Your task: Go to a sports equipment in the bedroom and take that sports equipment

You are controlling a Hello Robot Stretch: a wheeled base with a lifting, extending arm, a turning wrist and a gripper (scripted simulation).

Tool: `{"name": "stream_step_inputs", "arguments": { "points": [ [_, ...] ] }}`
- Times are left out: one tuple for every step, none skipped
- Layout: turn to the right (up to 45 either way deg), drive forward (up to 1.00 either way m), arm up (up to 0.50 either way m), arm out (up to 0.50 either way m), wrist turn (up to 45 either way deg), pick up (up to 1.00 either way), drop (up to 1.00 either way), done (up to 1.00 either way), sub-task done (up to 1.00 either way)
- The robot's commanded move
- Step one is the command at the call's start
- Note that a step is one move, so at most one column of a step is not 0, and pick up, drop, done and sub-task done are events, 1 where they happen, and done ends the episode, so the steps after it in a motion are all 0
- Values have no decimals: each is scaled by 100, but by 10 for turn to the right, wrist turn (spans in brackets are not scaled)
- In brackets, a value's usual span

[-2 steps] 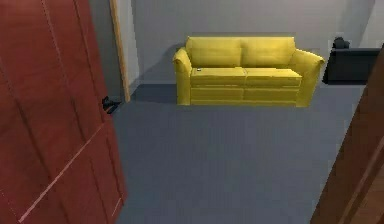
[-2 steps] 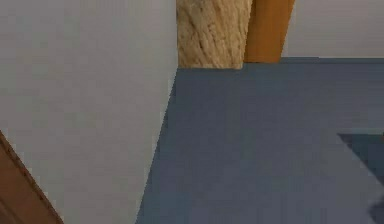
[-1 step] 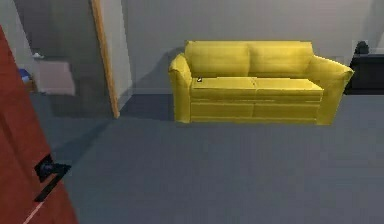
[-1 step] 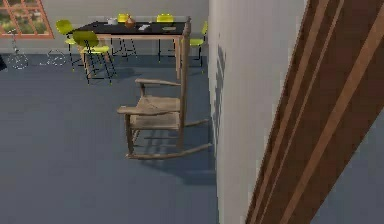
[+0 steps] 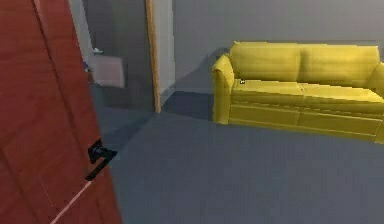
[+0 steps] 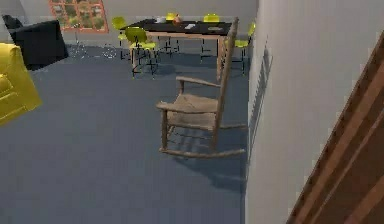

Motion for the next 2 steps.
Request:
{"name": "stream_step_inputs", "arguments": {
  "points": [
    [0,35,0,0,0,0,0,0,0],
    [450,0,0,0,0,0,0,0,0]
  ]
}}
